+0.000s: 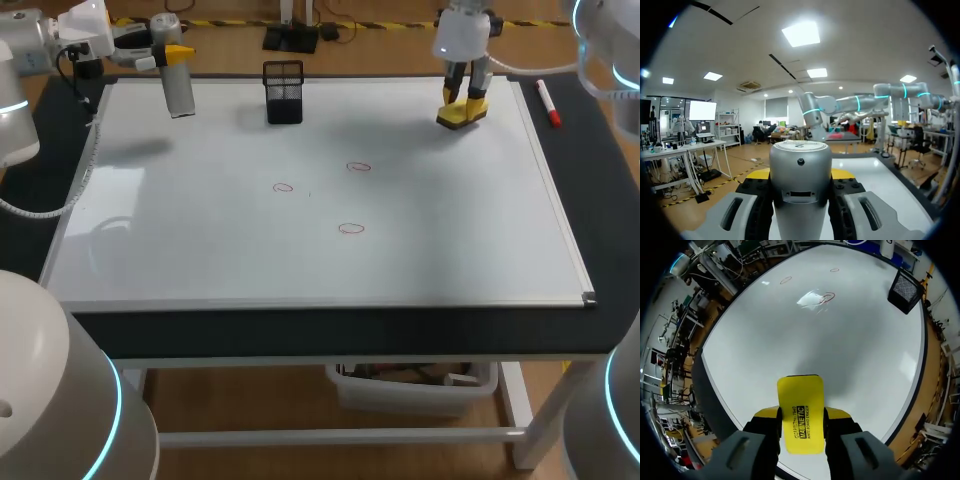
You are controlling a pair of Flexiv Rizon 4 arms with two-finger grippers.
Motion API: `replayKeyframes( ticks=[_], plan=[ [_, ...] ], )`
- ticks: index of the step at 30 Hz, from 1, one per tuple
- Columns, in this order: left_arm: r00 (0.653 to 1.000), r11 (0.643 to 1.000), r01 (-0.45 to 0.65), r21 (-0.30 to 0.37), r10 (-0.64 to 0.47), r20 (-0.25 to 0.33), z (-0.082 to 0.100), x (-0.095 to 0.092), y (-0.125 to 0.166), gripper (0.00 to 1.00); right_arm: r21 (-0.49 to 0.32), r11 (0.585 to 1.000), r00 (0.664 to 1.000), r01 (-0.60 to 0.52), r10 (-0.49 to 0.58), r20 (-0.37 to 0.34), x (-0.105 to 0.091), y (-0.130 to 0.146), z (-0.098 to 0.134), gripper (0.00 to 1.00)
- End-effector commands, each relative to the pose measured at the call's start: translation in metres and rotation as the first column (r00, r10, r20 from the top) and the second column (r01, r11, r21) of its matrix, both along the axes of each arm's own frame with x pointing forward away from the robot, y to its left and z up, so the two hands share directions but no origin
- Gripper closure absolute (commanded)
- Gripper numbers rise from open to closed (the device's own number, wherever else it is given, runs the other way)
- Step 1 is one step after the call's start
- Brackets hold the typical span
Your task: Pick up the inspection probe, press it on each red-marked spot on the whiteboard one by one, put down the probe, pick up the eraser, and wipe off all the red marks.
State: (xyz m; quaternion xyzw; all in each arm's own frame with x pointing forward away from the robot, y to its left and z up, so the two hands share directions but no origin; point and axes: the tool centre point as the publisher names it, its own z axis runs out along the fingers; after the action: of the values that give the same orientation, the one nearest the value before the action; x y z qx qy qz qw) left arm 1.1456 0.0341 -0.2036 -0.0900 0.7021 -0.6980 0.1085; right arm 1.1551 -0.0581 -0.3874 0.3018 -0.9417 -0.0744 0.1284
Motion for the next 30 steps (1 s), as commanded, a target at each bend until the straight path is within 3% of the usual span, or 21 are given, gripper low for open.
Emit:
replayKeyframes(
  ticks=[1,14,30],
  plan=[
    [1.0,1.0,-0.005,0.001,0.005,0.001,0.0015,-0.0019,-0.0006,1.0,-0.001,1.0,1.0,-0.004,0.004,0.002,0.0037,-0.0003,0.0005,1.0],
    [1.0,1.0,-0.005,0.001,0.005,0.001,0.0015,-0.0019,-0.0006,1.0,-0.03,1.0,0.999,0.005,-0.003,0.048,0.0091,0.002,0.0056,1.0],
    [1.0,1.0,-0.005,0.001,0.005,0.001,0.0015,-0.0019,-0.0006,1.0,-0.03,1.0,0.999,0.005,-0.003,0.048,0.0091,0.002,0.0056,1.0]
  ],
)
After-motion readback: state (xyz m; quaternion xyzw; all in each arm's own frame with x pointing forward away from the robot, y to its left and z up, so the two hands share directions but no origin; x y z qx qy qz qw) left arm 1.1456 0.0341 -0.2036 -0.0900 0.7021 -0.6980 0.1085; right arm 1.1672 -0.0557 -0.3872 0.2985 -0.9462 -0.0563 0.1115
